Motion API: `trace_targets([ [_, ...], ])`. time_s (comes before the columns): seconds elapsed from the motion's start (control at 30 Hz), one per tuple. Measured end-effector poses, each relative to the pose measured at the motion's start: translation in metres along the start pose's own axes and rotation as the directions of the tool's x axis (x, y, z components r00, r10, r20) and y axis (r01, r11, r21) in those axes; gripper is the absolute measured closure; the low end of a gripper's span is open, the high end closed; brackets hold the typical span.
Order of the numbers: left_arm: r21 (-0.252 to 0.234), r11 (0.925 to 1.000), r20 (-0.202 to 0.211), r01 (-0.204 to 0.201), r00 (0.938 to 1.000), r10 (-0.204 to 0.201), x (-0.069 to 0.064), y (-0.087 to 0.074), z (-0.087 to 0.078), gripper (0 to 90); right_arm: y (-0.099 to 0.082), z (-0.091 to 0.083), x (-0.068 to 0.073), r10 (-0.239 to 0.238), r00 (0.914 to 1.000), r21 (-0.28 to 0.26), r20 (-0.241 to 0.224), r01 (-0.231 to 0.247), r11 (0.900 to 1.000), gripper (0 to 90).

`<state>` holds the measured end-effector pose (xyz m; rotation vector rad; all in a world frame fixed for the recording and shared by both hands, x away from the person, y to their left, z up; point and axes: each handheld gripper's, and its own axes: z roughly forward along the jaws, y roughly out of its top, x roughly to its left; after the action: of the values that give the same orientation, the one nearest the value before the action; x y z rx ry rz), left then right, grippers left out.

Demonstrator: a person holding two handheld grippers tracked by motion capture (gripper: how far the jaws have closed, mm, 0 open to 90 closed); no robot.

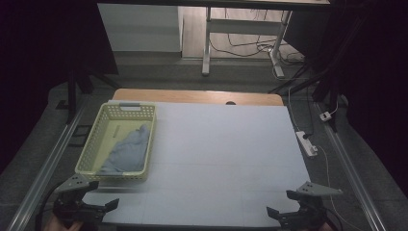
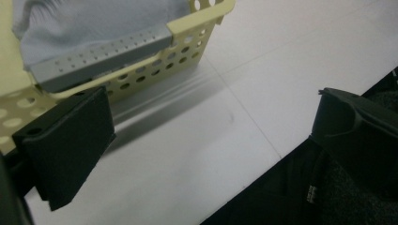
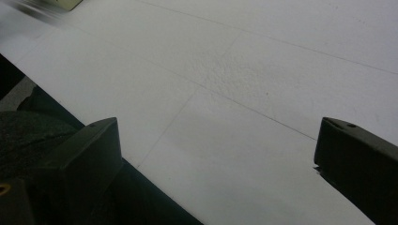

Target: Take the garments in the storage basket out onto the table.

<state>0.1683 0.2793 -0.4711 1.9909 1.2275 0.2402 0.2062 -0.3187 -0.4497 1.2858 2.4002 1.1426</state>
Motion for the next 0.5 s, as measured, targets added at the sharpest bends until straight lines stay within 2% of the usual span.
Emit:
trace_targets([
  [0.5, -0.03, 0.9984, -0.022, -0.048, 0.9987, 0.047, -0.004, 0.011, 0.002, 0.0, 0.0, 0.001, 0.0, -0.001, 1.0, 0.008, -0.003, 0.001, 1.0, 1.1],
])
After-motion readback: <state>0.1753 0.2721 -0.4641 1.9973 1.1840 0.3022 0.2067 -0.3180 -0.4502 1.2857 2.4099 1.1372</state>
